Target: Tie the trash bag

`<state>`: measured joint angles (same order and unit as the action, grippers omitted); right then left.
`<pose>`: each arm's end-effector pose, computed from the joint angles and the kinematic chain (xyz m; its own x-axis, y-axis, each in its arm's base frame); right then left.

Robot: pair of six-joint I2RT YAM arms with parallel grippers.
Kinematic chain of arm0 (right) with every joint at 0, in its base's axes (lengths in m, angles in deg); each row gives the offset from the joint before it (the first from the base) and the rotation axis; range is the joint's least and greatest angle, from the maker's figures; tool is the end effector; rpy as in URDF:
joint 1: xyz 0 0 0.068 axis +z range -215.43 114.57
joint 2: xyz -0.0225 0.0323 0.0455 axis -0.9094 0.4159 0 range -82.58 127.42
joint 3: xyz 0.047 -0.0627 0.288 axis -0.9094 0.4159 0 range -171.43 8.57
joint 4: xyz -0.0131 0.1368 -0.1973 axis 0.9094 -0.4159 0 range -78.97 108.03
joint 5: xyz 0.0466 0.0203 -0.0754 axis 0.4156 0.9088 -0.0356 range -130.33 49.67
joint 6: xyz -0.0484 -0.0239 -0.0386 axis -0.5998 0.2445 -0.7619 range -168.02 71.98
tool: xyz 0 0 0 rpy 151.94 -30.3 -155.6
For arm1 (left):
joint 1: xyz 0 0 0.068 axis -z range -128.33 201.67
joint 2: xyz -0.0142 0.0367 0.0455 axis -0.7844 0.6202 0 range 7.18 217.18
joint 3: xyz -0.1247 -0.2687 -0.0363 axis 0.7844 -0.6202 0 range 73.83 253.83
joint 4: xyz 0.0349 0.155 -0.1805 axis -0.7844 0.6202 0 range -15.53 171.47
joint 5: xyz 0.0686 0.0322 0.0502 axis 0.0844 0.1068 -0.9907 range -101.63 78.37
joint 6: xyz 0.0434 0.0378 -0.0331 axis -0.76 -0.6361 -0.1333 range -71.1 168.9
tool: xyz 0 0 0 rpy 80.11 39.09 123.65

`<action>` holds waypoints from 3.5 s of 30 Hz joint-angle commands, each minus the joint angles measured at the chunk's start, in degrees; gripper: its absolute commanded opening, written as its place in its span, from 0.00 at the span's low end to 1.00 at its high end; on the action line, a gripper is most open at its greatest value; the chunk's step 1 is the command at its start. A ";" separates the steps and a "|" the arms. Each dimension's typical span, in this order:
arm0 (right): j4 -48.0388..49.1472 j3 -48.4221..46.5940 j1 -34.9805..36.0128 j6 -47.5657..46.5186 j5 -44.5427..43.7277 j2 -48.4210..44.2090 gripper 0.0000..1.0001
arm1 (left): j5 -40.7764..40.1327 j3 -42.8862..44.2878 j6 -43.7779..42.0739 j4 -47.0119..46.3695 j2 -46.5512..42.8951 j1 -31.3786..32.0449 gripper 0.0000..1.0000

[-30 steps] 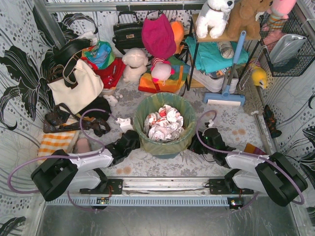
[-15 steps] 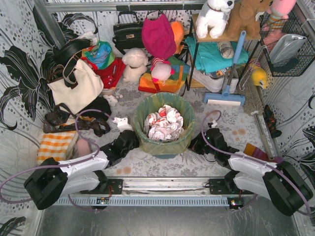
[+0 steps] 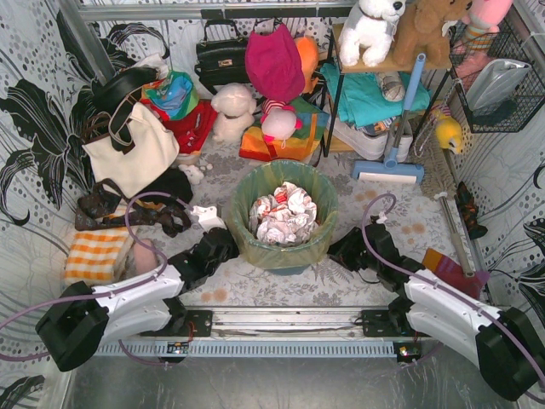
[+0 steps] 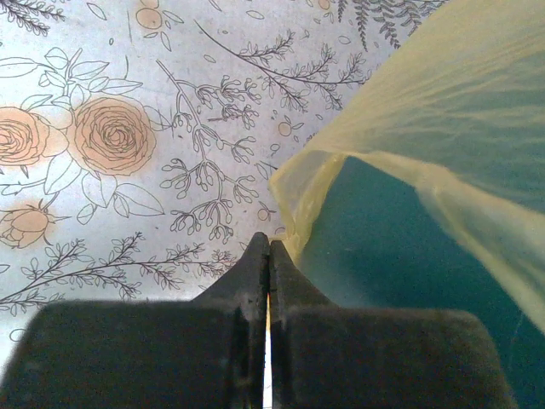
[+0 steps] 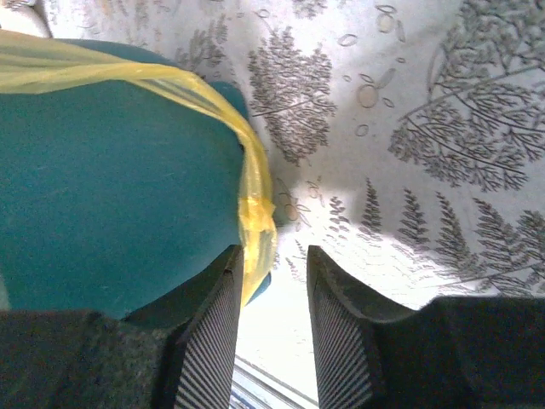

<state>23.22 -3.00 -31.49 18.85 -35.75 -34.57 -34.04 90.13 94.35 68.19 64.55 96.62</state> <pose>0.1208 0.0863 0.1800 -0.7328 0.6117 -0.2978 0.1549 0.5763 0.8024 0.1354 -0.1068 0.1871 -0.5908 -0.3411 -0.7312 0.0151 0.9014 -0.4327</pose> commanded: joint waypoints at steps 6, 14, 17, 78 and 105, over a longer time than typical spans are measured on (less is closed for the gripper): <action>4.55 0.02 -0.03 11.79 2.36 6.50 0.39 | -1.49 -0.32 0.65 -1.05 0.07 -0.21 0.00; 16.62 4.79 -0.10 21.91 4.65 9.56 0.38 | -0.88 -0.17 0.60 -1.83 0.88 -0.21 0.00; 19.48 6.48 -0.05 24.43 4.57 9.89 0.37 | -0.90 -0.05 0.59 -1.84 0.82 -0.16 0.00; -32.70 -28.08 -0.22 -19.37 -20.25 8.04 0.00 | -3.09 4.66 3.24 20.16 -15.01 -0.21 0.00; -28.50 -24.49 -0.27 -17.95 -11.60 3.39 0.00 | 18.54 12.46 -9.54 20.33 1.21 -4.03 0.41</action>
<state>-6.33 -28.64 -31.56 0.56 -47.88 -29.87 -21.72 101.36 91.16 95.58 63.56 93.36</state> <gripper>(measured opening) 0.002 0.398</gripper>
